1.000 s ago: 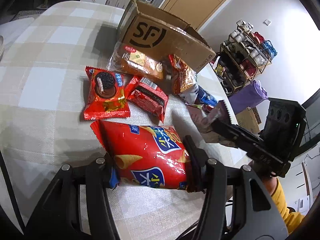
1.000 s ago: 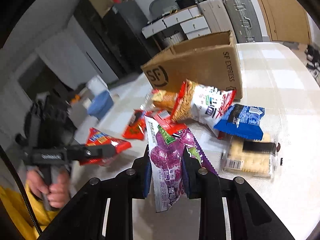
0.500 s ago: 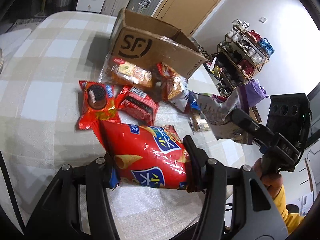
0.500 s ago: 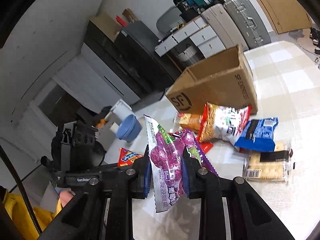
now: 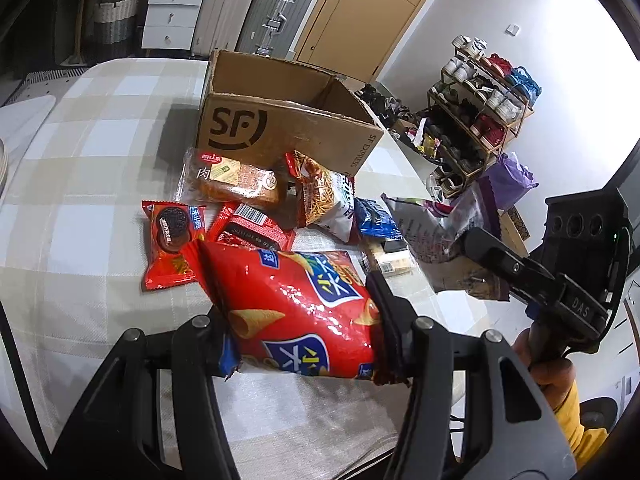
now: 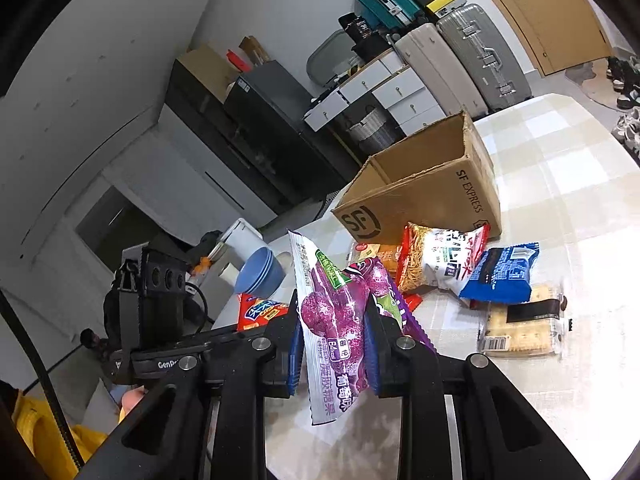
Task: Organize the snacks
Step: 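Lift both held bags and carry them toward the cardboard box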
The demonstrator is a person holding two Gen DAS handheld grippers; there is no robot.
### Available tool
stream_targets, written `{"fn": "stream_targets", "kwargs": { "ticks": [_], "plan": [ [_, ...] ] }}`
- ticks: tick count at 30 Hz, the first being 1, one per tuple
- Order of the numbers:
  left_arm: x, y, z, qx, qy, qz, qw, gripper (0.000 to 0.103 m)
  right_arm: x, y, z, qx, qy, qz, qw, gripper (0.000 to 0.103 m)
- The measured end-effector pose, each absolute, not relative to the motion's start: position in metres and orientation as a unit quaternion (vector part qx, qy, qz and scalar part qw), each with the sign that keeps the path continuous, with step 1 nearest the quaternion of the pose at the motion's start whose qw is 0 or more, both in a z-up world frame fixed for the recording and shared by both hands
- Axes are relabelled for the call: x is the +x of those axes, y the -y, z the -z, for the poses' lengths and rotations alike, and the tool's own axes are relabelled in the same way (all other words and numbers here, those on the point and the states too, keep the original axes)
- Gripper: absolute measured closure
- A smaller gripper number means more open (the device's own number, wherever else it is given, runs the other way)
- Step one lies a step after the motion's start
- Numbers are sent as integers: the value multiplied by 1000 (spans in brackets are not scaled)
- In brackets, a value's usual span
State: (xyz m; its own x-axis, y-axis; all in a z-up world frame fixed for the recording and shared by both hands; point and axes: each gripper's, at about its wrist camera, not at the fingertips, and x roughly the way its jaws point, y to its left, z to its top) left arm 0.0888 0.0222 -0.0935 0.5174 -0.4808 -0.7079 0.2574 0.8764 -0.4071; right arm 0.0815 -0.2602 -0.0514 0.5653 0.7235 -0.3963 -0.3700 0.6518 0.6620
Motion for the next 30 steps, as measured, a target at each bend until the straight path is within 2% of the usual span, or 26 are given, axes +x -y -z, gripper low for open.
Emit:
{"fn": "stream_targets", "kwargs": {
  "ticks": [16,30],
  "plan": [
    [114,-24,50,-92,-412,212,881,51,103,237,-24,201,-290,-340,872,78],
    [147,-19,5,-69,-392,236,887,51,153,236,-32,196,-314,-313,875,78]
  ]
}}
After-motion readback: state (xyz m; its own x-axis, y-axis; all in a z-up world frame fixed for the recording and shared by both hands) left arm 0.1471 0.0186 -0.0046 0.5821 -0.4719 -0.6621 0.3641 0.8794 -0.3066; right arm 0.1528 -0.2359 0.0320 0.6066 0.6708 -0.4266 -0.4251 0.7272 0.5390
